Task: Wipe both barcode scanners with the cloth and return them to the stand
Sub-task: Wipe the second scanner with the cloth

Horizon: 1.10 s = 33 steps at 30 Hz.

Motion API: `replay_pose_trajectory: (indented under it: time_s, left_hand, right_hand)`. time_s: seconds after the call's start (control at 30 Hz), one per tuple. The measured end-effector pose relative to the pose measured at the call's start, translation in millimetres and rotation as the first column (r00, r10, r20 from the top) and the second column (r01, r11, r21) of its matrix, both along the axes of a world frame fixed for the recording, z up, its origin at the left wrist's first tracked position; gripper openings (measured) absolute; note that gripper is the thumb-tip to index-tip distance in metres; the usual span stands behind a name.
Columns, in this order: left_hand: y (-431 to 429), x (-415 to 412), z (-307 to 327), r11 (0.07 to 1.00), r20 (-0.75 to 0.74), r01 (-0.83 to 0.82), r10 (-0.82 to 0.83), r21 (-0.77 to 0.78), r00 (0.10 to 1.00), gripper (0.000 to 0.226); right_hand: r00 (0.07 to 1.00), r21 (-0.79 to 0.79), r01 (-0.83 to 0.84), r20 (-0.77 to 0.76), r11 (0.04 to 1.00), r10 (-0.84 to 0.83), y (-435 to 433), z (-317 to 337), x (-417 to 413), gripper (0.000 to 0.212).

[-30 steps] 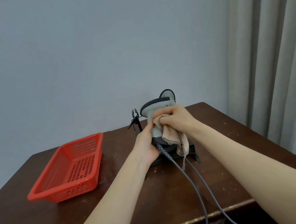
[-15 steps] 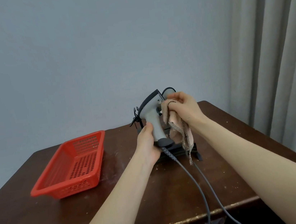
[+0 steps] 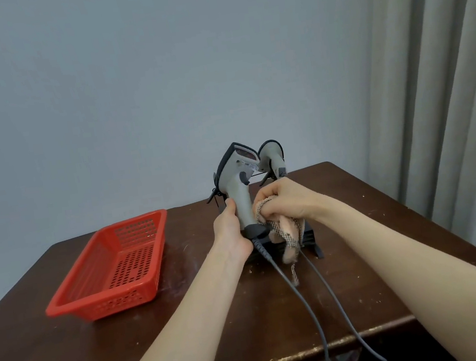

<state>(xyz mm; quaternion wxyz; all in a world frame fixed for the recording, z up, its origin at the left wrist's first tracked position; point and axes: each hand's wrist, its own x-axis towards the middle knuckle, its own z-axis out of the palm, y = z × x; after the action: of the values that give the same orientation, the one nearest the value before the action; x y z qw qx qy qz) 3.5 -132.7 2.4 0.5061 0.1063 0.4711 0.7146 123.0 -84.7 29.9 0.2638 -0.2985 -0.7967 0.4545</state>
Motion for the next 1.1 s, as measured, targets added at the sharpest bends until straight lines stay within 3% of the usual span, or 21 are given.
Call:
replay_pose_trajectory:
  time_s: [0.1, 0.17, 0.3, 0.5, 0.57, 0.67, 0.73, 0.93, 1.1]
  left_hand:
    - [1, 3, -1, 1.000, 0.009, 0.006, -0.007, 0.027, 1.000, 0.035]
    - [-1, 8, -1, 0.999, 0.021, 0.022, -0.023, 0.034, 1.000, 0.036]
    - [-3, 14, 0, 0.997, 0.024, 0.062, -0.063, 0.040, 0.998, 0.042]
    - [-2, 5, -4, 0.998, -0.145, 0.063, -0.061, 0.015, 0.988, 0.047]
    - [-2, 6, -4, 0.997, -0.150, 0.069, -0.062, 0.040, 0.987, 0.041]
    - [-1, 10, -4, 0.994, -0.143, 0.083, -0.072, 0.073, 0.987, 0.035]
    - [-1, 13, -4, 0.992, -0.146, 0.092, -0.079, 0.089, 0.986, 0.036]
    - [0, 11, -5, 0.991, -0.187, 0.107, -0.091, 0.079, 0.978, 0.048]
    - [1, -8, -3, 0.994, -0.262, 0.096, -0.080, 0.048, 0.962, 0.050]
  right_hand:
    - [0.928, -0.097, 0.207, -0.297, 0.974, -0.226, 7, 3, -5, 0.015]
    - [0.864, -0.182, 0.266, -0.390, 0.947, -0.318, 11, 5, -10, 0.021]
    - [0.943, -0.184, 0.167, -0.259, 0.969, -0.211, 4, 0, -12, 0.018]
    - [1.000, -0.177, 0.029, 0.004, 0.984, -0.028, 3, -4, -4, 0.021]
    - [0.987, -0.209, 0.094, -0.108, 0.973, -0.119, 5, 0, -5, 0.021]
    - [0.853, -0.339, 0.196, -0.403, 0.920, -0.331, 13, 6, -10, 0.013]
    - [0.833, -0.380, 0.163, -0.442, 0.911, -0.334, 14, 6, -14, 0.013]
    - [0.948, -0.281, 0.069, -0.281, 0.957, -0.151, 1, -4, -14, 0.016]
    - [1.000, -0.212, -0.001, 0.002, 0.977, 0.001, -4, -12, -6, 0.014]
